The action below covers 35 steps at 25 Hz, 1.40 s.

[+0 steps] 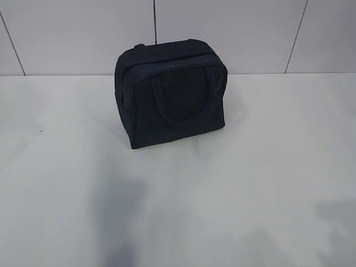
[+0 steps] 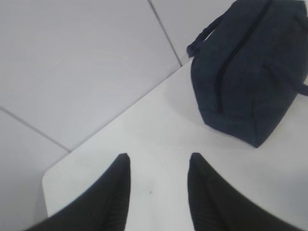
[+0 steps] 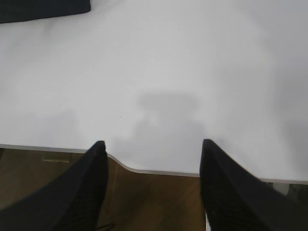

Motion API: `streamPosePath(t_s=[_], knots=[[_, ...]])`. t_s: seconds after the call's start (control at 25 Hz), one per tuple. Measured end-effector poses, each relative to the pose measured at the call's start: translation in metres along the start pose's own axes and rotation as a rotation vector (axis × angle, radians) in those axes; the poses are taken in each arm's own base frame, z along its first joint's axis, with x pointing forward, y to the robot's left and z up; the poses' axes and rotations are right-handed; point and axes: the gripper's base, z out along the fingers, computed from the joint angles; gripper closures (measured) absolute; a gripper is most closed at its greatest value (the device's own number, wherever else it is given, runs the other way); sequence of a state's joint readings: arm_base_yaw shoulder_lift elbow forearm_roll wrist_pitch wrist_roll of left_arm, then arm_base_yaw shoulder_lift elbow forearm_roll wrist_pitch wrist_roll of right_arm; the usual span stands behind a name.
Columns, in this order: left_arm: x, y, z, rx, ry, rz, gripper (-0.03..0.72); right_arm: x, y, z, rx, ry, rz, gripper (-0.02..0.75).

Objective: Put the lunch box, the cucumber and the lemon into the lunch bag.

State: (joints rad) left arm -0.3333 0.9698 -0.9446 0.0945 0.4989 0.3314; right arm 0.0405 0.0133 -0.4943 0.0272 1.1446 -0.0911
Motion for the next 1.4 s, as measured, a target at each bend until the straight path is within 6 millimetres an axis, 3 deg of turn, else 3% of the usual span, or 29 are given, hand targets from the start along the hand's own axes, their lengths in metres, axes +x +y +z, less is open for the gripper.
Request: streamPosePath(t_s=[0.24,0.56,0.88,1.2,1.4], knots=[[0.018,0.0,-0.041,-0.044,0.045,-0.064,0.4,0.0,0.0,0.0,0.0,0.0,0.0,0.281],[0.059,-0.02,-0.09,0.003,0.069,-0.155,0.4,0.0,0.0,0.0,0.0,0.0,0.0,0.281],[0.08,-0.029,-0.142,0.007,-0.015,-0.316,0.4,0.0,0.0,0.0,0.001,0.0,0.001,0.281],[0.118,-0.047,-0.164,0.029,-0.033,-0.436,0.4,0.0,0.0,0.0,0.001,0.0,0.001,0.281],[0.143,-0.058,-0.167,0.032,-0.019,-0.457,0.4,0.0,0.0,0.0,0.001,0.0,0.001,0.281]])
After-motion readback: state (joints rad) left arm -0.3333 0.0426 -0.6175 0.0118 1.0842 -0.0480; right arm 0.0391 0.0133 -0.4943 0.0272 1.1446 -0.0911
